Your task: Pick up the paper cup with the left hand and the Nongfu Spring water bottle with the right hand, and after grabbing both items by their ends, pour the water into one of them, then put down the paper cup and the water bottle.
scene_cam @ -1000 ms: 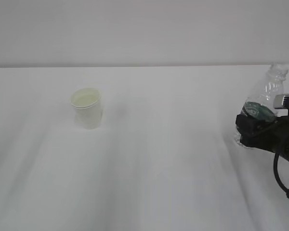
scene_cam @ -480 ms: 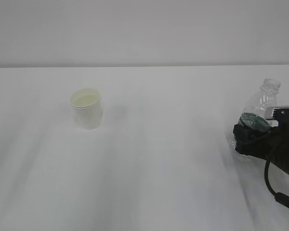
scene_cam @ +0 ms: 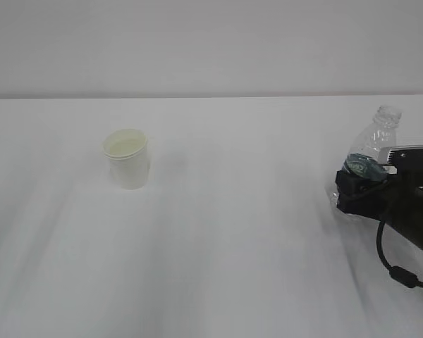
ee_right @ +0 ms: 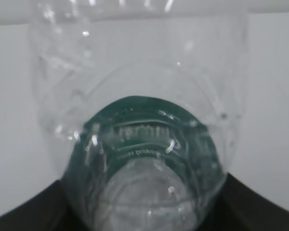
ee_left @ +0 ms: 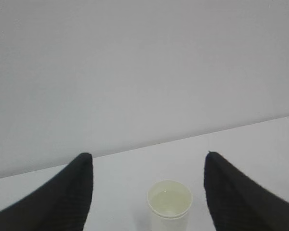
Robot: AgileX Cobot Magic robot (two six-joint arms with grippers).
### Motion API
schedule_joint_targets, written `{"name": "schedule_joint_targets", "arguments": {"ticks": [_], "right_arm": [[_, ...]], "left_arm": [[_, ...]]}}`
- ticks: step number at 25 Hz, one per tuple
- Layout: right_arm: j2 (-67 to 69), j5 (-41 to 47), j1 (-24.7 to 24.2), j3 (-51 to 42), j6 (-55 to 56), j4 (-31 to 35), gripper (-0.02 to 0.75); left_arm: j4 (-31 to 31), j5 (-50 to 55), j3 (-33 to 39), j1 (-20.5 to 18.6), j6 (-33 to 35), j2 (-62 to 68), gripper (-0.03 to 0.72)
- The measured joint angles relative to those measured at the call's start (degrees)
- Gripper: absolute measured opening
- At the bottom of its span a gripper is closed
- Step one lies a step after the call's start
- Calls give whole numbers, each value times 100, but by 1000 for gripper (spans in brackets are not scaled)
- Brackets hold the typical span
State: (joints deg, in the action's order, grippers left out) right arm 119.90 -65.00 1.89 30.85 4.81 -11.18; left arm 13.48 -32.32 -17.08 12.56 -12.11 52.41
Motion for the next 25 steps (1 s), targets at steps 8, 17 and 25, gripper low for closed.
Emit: {"name": "schedule_joint_targets", "arguments": {"ticks": [8, 17, 25], "right_arm": [[3, 0, 0, 174, -373, -18, 420], [13, 0, 0, 206, -564, -23, 420], [13, 0, 0, 206, -705, -32, 420]], "left_arm": [[27, 11, 0, 0, 0, 0, 513], [48, 11, 12, 0, 0, 0, 508], [48, 20, 23, 0, 0, 0, 504]]}}
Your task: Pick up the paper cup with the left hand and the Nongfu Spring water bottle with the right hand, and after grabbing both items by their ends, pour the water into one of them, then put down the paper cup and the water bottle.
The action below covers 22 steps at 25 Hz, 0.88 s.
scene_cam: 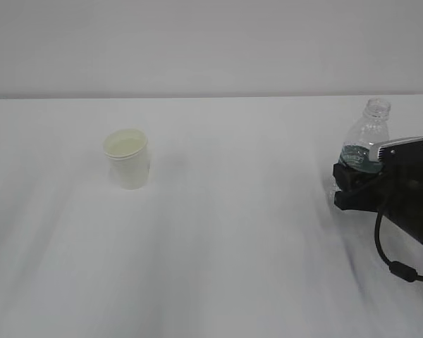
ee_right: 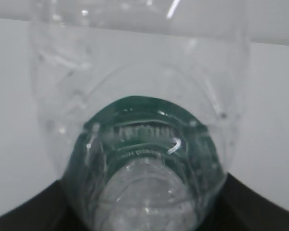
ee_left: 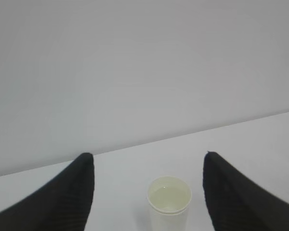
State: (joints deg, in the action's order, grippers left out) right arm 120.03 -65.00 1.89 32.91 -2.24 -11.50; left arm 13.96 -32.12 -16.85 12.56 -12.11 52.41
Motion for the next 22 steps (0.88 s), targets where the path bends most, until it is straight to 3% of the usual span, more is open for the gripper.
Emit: {"name": "schedule_joint_targets", "arguments": {"ticks": [22], "right_arm": [[170, -59, 0, 4, -68, -26, 420]], "left_arm": [[61, 12, 0, 0, 0, 0, 493]]}}
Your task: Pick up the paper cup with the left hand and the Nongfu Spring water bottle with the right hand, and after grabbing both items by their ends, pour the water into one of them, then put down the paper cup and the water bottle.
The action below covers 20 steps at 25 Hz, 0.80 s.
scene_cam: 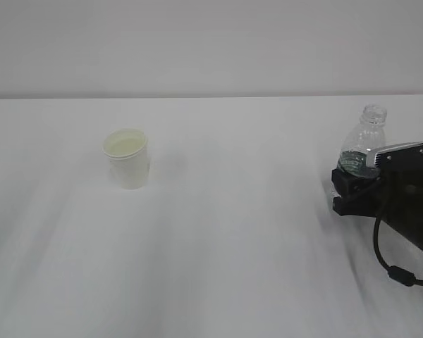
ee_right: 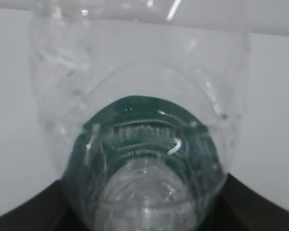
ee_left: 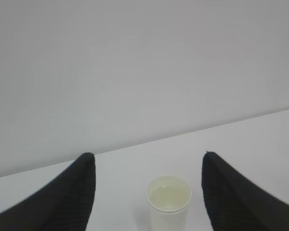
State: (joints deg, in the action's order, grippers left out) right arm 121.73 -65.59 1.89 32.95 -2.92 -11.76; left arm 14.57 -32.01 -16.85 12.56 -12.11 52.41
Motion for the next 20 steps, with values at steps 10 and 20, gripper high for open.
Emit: {"name": "schedule_joint_targets", "arguments": {"ticks": [10, 20], "right_arm": [[0, 0, 0, 0, 10, -132, 505], [0, 0, 0, 0, 10, -217, 569]], "left_arm": [[20, 0, 0, 0, 0, 0, 491], [31, 0, 0, 0, 0, 0, 483]]}}
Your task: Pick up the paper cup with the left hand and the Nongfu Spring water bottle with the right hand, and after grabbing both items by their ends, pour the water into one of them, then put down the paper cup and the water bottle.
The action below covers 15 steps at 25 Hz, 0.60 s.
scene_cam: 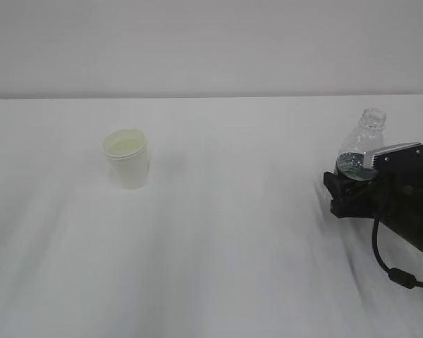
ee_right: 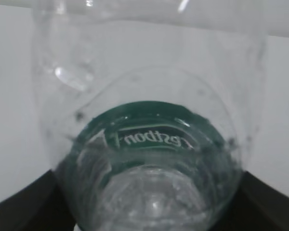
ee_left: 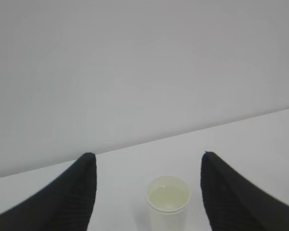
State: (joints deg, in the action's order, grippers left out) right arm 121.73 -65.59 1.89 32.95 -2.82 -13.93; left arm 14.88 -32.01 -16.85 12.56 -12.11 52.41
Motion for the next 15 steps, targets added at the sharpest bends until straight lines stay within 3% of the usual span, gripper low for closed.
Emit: {"name": "schedule_joint_targets", "arguments": {"ticks": [15], "right_arm": [[-626, 0, 0, -757, 24, 182, 573]], "left_arm": [[0, 0, 0, 0, 0, 0, 485]]}}
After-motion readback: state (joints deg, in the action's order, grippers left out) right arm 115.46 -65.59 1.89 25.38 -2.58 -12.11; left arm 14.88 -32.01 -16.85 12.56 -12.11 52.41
